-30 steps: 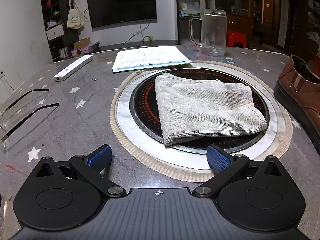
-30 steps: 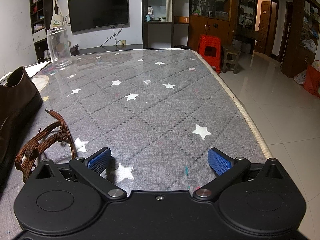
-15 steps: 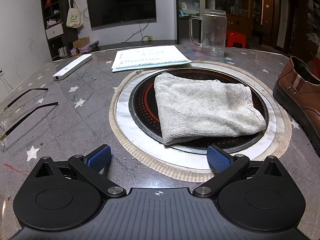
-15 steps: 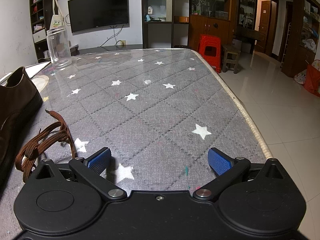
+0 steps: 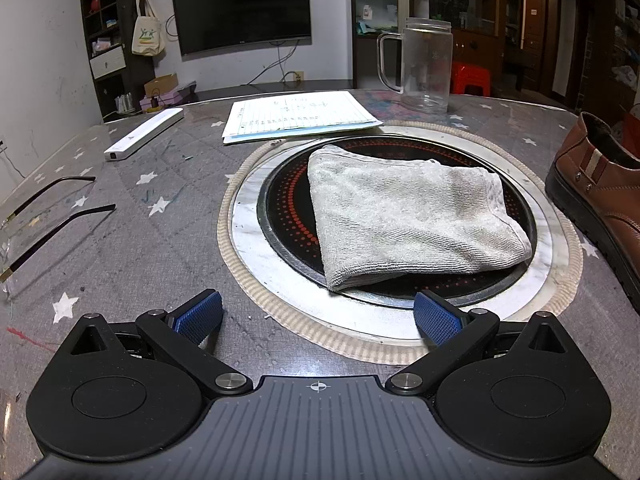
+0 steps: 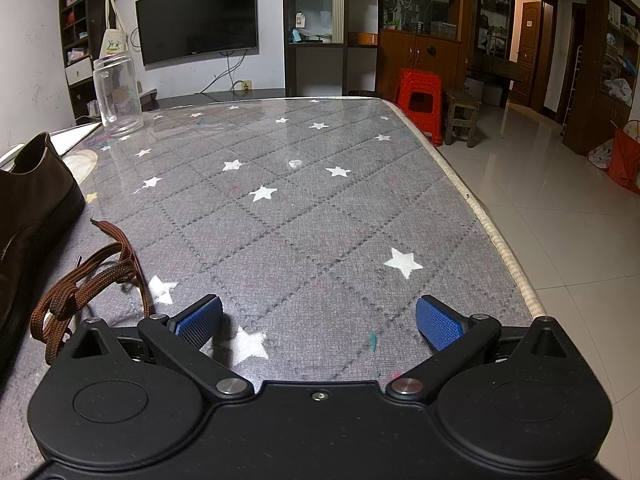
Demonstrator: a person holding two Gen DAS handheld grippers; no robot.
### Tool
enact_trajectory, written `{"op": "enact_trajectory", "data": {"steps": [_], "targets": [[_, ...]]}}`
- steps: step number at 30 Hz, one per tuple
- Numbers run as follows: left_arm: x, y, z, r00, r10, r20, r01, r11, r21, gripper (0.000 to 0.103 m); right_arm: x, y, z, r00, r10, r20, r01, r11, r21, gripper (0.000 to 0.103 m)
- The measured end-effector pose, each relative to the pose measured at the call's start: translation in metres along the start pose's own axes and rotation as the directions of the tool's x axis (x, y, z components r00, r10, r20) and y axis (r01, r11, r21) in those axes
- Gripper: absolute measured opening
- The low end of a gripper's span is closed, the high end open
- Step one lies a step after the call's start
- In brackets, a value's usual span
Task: Lace up shoes with both hands
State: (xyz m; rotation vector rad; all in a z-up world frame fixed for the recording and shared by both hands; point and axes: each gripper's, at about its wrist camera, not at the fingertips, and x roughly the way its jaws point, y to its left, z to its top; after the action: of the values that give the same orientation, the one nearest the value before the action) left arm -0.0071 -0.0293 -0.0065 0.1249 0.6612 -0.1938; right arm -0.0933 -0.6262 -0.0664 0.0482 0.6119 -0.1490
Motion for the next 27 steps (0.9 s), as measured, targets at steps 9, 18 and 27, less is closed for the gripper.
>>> {"op": "enact_trajectory", "data": {"steps": [9, 18, 27], "targets": [[-0.0003, 0.0006, 0.0003, 1.0, 0.0, 0.0, 0.0, 1.0, 0.0, 0.103, 0.0008, -0.0018, 0.0005, 1.0, 0.0, 0.0, 0.0, 1.0, 0.0, 0.103], [-0.0006, 0.0006, 0.0003, 1.0, 0.0, 0.0, 0.0, 1.0, 0.0, 0.103, 0.0002, -0.0009, 0.0007, 1.0, 0.0, 0.0, 0.0, 1.0, 0.0, 0.103], [-0.0005, 0.0006, 0.0003, 1.0, 0.0, 0.0, 0.0, 1.0, 0.0, 0.103, -0.0002, 0.001, 0.0005, 1.0, 0.0, 0.0, 0.0, 1.0, 0.0, 0.103]]}}
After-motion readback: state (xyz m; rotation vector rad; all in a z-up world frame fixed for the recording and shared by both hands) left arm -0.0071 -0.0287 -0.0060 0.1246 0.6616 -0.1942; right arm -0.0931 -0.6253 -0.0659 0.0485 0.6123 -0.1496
